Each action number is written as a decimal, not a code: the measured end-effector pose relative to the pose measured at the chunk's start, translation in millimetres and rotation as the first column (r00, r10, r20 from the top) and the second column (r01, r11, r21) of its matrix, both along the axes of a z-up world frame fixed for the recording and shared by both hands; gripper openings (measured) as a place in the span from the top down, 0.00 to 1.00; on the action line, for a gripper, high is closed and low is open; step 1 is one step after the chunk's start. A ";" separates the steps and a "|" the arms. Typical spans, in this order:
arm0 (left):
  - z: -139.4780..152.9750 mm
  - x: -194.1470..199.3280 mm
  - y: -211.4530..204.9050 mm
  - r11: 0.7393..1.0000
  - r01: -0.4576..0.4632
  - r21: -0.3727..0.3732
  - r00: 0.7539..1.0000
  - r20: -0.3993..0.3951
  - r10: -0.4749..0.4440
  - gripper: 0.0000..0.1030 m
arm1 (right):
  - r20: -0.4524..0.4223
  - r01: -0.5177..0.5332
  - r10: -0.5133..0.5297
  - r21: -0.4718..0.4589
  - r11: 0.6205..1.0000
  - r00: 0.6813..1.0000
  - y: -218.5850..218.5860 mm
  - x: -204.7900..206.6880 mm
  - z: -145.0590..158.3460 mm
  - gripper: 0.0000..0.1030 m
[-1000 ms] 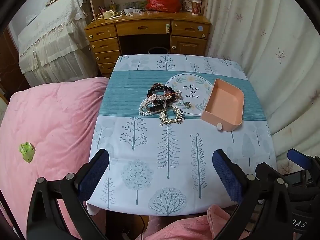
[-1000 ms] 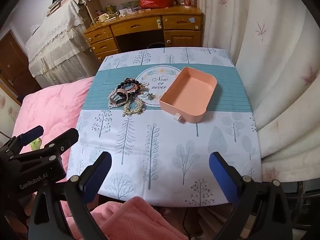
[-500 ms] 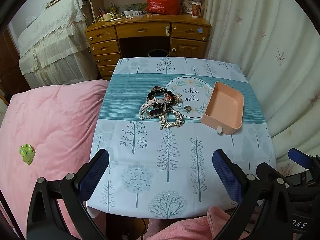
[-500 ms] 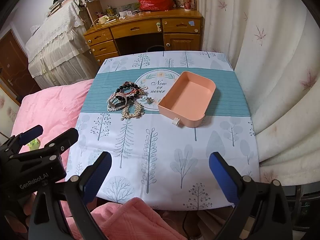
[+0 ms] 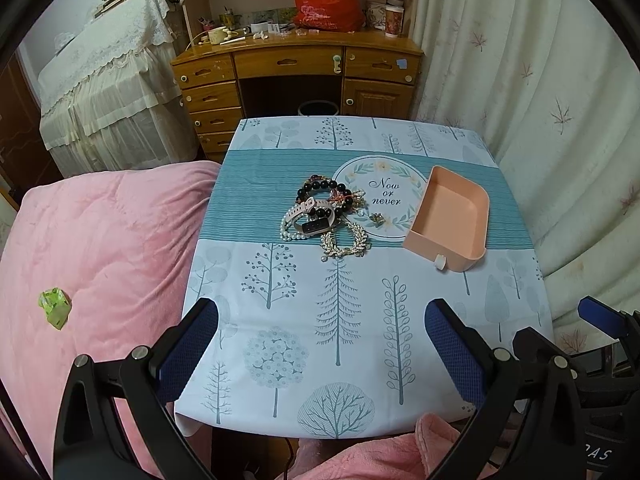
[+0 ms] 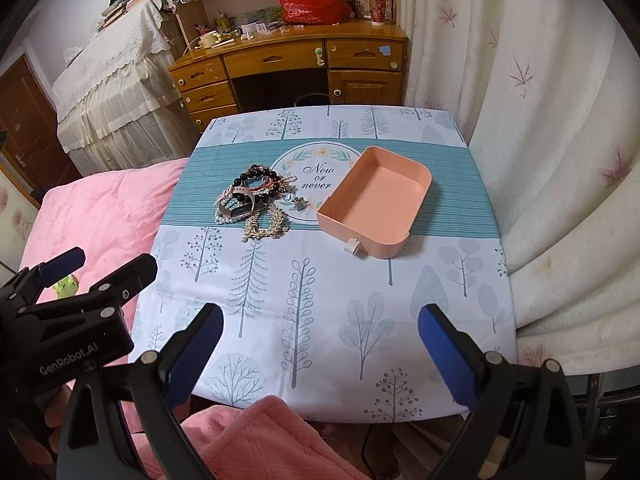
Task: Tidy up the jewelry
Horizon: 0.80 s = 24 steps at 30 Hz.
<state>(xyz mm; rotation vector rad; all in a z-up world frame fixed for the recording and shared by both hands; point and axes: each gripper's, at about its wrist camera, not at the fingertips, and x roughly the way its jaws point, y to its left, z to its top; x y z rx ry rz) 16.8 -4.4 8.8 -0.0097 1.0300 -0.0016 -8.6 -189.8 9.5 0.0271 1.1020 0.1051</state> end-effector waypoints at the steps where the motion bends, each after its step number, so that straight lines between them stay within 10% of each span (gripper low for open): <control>1: 0.4 0.6 0.1 1.000 0.000 0.000 1.000 0.001 0.000 0.01 | -0.001 0.000 0.000 0.001 1.000 1.000 -1.2 1.8 0.7 0.04; 24: 4.3 -5.9 -5.2 1.000 -0.009 0.000 1.000 0.013 0.009 0.01 | 0.008 0.000 0.000 -0.004 1.000 1.000 1.5 -5.5 -2.5 0.04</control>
